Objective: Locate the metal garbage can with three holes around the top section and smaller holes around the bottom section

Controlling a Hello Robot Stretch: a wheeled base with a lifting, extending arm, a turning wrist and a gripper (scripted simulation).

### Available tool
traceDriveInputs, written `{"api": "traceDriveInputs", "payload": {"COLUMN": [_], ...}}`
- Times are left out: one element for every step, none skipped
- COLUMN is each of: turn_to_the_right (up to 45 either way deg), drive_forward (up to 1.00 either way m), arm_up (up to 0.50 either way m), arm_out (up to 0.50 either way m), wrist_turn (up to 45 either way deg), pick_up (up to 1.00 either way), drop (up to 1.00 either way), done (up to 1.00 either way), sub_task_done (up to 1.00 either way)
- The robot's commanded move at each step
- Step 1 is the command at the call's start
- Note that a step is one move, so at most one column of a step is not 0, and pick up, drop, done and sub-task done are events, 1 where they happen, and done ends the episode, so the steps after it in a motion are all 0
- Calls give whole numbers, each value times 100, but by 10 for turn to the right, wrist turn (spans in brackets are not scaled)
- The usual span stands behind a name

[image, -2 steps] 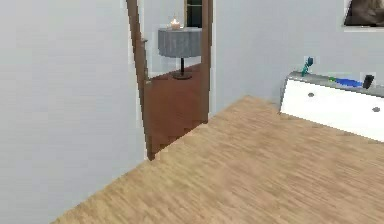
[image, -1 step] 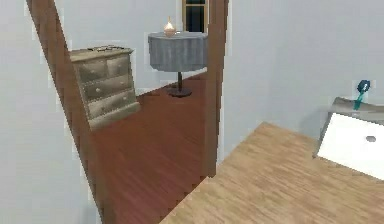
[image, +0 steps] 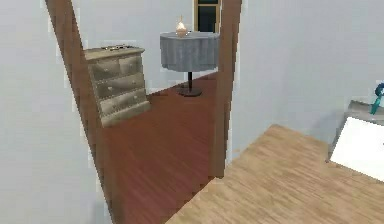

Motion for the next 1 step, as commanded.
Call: {"api": "traceDriveInputs", "payload": {"turn_to_the_right": [0], "drive_forward": [75], "arm_up": [0], "arm_out": [0], "wrist_turn": [0], "pick_up": [0], "drop": [0], "done": [0], "sub_task_done": [0]}}
